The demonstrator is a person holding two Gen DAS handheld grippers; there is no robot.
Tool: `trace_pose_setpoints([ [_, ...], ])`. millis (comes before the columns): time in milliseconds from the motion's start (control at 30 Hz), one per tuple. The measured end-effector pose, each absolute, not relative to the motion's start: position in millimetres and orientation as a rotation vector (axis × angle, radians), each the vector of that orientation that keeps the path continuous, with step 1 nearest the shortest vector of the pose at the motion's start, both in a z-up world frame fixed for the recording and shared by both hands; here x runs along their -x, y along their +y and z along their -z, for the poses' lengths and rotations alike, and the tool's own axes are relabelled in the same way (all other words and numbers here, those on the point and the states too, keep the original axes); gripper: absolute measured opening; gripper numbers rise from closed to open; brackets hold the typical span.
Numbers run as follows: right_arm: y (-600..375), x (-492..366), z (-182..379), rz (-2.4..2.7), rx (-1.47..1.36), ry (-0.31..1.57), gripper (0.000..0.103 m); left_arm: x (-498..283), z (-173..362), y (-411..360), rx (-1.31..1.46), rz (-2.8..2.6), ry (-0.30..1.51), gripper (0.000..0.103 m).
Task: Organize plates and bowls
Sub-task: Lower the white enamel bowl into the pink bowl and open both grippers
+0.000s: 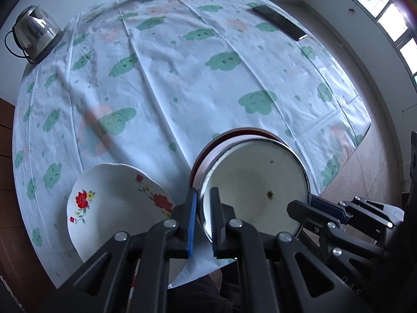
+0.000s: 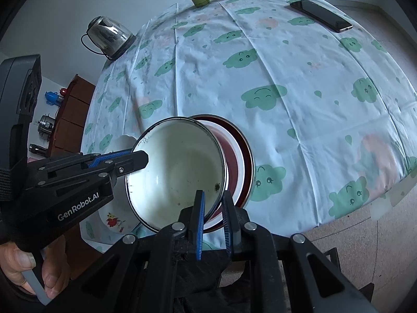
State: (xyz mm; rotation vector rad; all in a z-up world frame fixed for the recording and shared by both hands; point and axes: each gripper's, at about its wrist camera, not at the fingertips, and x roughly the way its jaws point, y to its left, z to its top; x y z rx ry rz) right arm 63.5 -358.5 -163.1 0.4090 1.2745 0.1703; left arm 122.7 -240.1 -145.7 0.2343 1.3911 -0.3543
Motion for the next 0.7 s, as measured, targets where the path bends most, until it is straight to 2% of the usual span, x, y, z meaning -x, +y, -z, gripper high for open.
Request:
trace_pose_setpoints([
  [700,-359.0,-66.8,170.2,-0.151,-0.403,1.278,0.016,-126.2,158.2,-242.6,-0.253,0.364,1.411,0.006],
])
